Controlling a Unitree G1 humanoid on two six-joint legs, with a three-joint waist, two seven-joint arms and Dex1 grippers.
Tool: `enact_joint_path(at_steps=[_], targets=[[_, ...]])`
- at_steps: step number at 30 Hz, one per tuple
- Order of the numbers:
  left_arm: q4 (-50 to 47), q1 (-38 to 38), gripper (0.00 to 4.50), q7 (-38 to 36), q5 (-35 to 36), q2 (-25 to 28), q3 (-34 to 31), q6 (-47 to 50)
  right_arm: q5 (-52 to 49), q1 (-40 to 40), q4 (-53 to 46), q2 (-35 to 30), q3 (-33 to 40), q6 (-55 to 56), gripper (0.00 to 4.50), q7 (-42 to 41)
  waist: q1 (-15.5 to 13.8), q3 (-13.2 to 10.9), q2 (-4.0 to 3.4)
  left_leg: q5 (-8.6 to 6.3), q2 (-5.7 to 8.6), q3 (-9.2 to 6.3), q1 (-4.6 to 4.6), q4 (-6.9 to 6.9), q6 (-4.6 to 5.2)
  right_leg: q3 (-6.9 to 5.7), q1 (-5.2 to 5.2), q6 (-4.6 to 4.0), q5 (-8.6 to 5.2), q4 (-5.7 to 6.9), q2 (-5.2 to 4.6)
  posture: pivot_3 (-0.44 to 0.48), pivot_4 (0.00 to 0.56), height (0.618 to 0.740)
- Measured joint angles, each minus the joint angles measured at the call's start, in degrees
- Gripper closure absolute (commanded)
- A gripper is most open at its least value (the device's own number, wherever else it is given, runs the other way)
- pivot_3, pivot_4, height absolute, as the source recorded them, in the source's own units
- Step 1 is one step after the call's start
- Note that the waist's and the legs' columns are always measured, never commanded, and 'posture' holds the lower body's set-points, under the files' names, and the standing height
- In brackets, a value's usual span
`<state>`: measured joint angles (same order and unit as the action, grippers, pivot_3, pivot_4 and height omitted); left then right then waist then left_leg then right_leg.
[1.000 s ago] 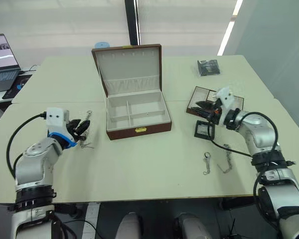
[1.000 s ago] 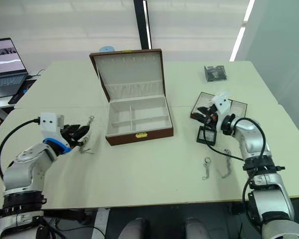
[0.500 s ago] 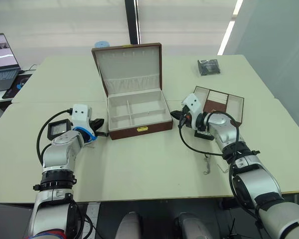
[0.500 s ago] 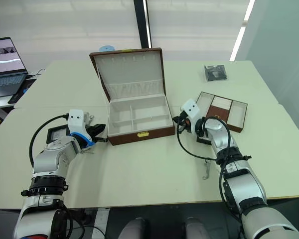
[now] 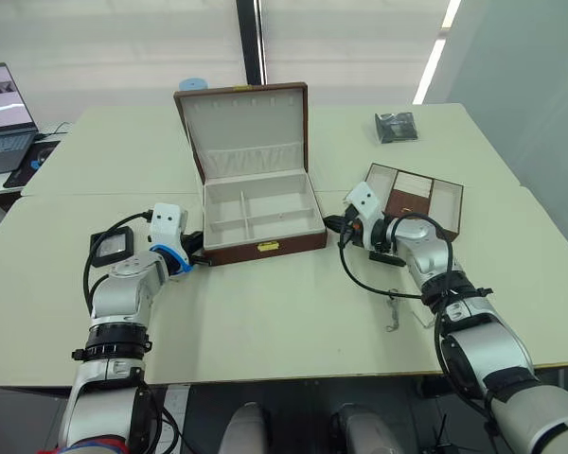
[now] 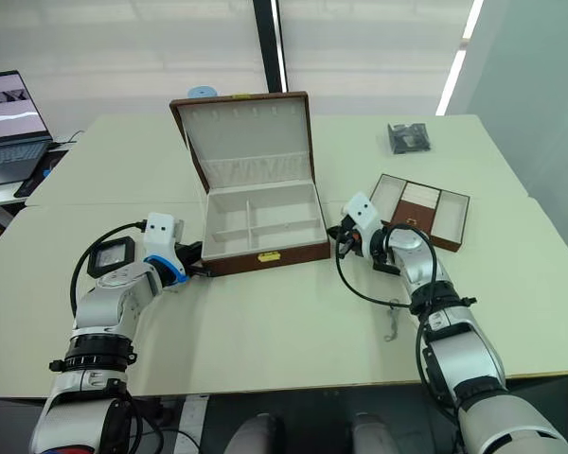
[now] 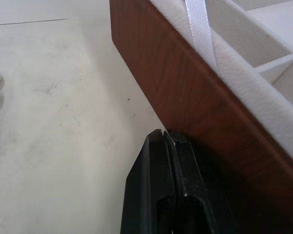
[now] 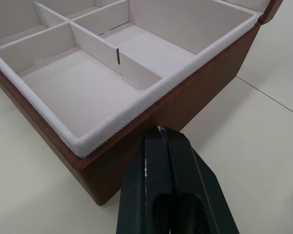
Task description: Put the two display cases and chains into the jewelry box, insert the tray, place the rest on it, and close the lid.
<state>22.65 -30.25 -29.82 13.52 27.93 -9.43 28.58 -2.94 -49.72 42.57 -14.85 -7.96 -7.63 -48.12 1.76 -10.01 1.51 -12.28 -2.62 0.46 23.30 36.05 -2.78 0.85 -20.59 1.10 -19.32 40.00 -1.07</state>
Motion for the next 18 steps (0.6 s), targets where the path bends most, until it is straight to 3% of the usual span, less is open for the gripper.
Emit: enact_joint_path(at_steps=[18], targets=[[-13.6,7.9,4.50,-5.5,-0.2,0.6,1.4,5.4,-3.1,16.5,-28.1,-5.6,1.3,-13.8,4.49,-6.6,-0.2,0.0,0.01,0.00,0.02,-0.05,0.12,0.01,0.01,-0.02,-0.08,0.00,0.00,-0.03,0.00,0.000,0.150,0.740]])
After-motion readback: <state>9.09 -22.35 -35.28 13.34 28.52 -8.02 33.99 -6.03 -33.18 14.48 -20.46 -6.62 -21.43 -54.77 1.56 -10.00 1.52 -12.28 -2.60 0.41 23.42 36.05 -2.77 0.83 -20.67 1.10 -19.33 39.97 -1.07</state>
